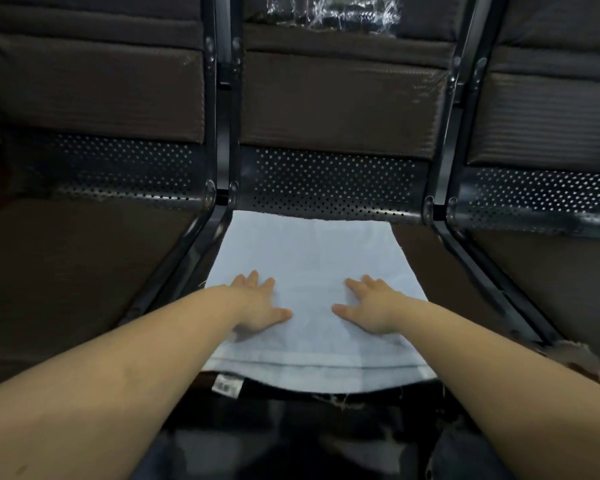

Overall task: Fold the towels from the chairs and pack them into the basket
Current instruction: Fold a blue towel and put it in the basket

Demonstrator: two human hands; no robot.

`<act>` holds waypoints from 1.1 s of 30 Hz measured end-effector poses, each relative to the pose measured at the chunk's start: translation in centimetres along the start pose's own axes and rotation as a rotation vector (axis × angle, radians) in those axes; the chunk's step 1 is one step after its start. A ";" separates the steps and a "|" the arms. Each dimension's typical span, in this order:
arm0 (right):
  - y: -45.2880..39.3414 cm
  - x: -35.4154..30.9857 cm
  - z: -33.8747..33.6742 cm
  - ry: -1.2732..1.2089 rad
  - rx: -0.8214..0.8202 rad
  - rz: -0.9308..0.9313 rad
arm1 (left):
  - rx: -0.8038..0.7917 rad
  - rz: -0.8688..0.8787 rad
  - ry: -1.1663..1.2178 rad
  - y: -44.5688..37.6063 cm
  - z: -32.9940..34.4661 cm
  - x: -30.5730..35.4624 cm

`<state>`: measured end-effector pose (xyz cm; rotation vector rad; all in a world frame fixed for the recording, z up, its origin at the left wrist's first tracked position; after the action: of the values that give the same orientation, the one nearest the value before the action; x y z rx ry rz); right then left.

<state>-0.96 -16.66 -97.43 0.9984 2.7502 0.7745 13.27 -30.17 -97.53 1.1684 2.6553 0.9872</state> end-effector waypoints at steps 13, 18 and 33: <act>9.6 6.9 1.2 0.000 -0.146 0.261 | 0.296 -0.173 0.257 7.3 -1.5 -8.3; 10.1 9.8 0.6 -0.032 -0.054 0.407 | 0.274 -0.234 0.491 7.9 -0.3 -10.3; 11.6 10.0 1.7 -0.410 -0.162 0.468 | 0.170 -0.289 0.939 8.4 1.3 -11.3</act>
<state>-1.73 -2.09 -92.42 1.5832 2.1000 0.7299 27.02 -33.04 -95.63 0.2968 3.5034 1.5462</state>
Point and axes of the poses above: each hand's wrist, its own y-axis away from the middle knuckle, its own z-axis out of the palm, x = y × z, the point moved 9 cm from there along -y, towards the middle knuckle, and after that the axes turned 11 degrees about y, right-handed, at the moved point
